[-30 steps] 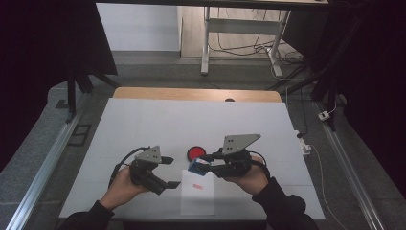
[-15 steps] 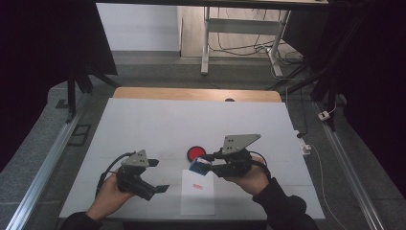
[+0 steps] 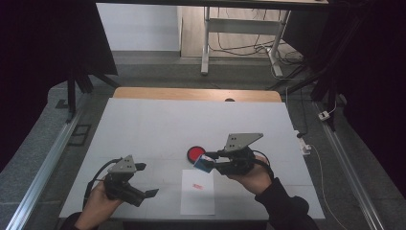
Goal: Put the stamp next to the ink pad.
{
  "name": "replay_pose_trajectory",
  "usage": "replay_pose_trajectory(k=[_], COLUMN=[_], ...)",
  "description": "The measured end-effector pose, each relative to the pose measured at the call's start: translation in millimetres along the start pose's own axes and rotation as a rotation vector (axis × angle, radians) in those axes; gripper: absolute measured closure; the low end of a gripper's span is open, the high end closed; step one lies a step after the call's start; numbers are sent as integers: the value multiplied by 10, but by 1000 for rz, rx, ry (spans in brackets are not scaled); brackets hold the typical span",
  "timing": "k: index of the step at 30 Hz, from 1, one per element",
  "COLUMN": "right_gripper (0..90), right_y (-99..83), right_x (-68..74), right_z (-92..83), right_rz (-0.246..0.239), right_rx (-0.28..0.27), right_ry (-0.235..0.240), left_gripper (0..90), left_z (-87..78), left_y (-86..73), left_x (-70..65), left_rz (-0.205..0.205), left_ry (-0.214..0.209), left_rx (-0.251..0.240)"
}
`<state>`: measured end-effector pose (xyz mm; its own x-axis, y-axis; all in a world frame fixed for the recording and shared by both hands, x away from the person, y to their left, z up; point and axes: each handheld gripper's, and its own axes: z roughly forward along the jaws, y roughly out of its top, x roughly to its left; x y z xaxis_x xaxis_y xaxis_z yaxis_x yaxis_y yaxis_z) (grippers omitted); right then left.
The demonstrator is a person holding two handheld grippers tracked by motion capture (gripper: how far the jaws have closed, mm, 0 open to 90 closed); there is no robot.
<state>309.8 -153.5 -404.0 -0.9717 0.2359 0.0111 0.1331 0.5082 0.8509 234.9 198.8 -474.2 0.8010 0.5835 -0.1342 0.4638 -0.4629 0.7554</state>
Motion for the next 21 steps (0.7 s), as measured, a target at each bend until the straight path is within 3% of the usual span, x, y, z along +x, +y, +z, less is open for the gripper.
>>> replay_pose_trajectory(k=[7, 15, 21], right_gripper=[698, 698, 697], right_y=[-39, -93, -153], right_x=[-43, -104, -175], right_z=[-24, -56, -89], right_rz=[20, 44, 60], right_rx=[16, 36, 55], right_ry=[-40, -80, -124], left_gripper=[0, 0, 0], left_z=[-74, -165, -248], left_y=[-104, -222, -294], left_x=[-12, 5, 9], left_rz=[-34, -104, -110], left_ry=[24, 37, 67], left_rx=[12, 11, -15])
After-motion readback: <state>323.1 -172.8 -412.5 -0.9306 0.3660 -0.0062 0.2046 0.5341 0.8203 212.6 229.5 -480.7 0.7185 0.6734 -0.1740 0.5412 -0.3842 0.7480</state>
